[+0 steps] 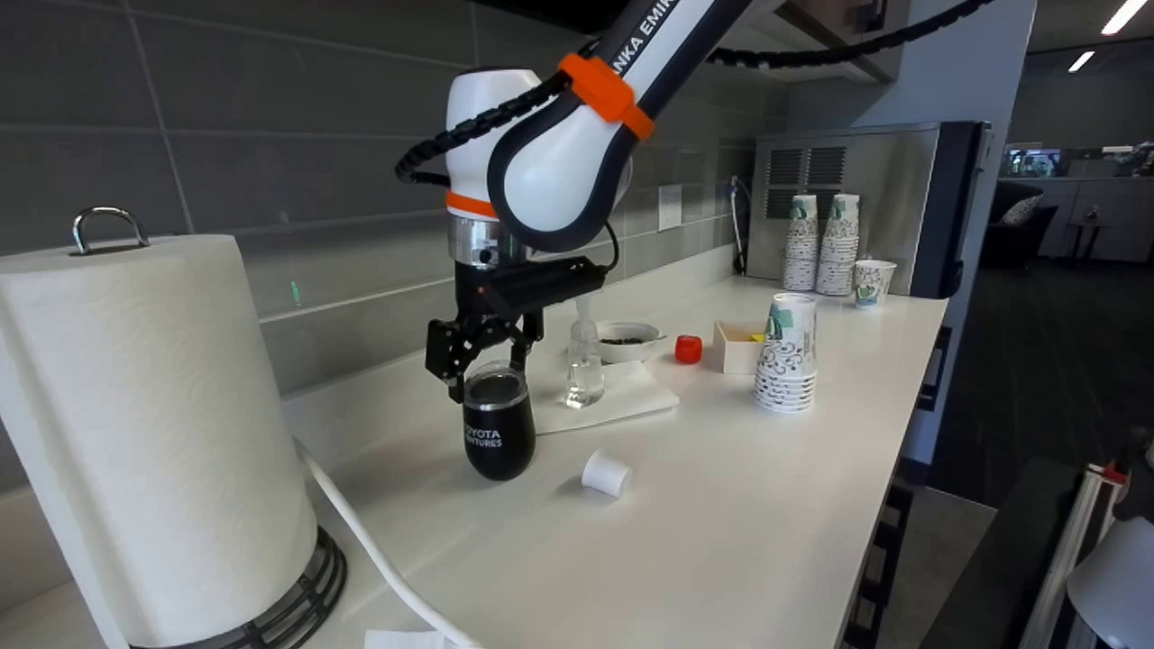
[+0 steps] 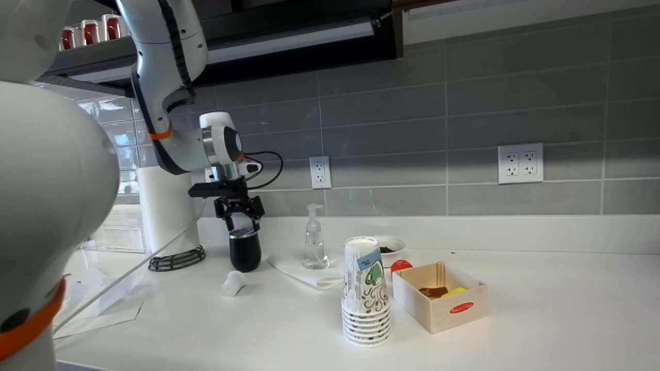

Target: Put the clear lid on the black object

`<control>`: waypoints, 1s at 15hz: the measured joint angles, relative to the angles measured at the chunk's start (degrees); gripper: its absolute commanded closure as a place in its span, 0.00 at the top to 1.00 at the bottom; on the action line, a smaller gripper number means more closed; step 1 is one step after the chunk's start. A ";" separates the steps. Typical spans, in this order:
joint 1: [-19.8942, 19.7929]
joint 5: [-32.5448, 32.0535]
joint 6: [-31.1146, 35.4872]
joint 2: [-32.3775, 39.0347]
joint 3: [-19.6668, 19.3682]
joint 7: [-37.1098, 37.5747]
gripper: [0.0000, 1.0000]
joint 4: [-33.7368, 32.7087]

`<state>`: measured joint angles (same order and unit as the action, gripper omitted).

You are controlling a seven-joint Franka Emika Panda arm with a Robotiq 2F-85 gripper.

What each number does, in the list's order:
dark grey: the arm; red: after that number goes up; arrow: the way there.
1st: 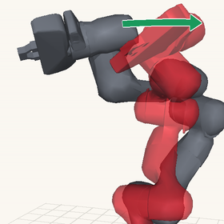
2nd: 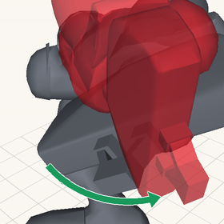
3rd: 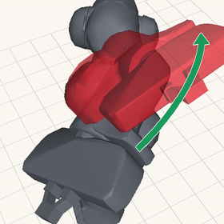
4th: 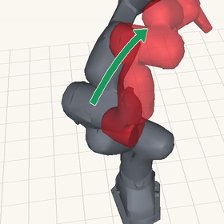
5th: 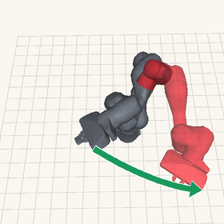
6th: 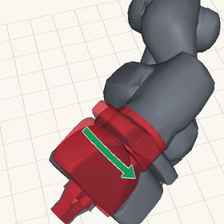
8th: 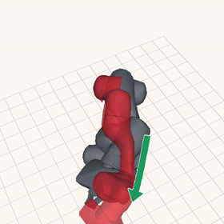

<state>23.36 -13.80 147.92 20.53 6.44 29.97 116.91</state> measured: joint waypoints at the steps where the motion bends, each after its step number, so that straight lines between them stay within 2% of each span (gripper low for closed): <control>1: 0.05 0.00 0.00 -0.36 0.11 0.00 1.00 0.02; 7: 0.11 -0.04 -1.19 -4.17 0.45 0.00 1.00 1.41; 15: -0.64 -0.09 -2.20 -10.72 0.68 0.04 1.00 7.47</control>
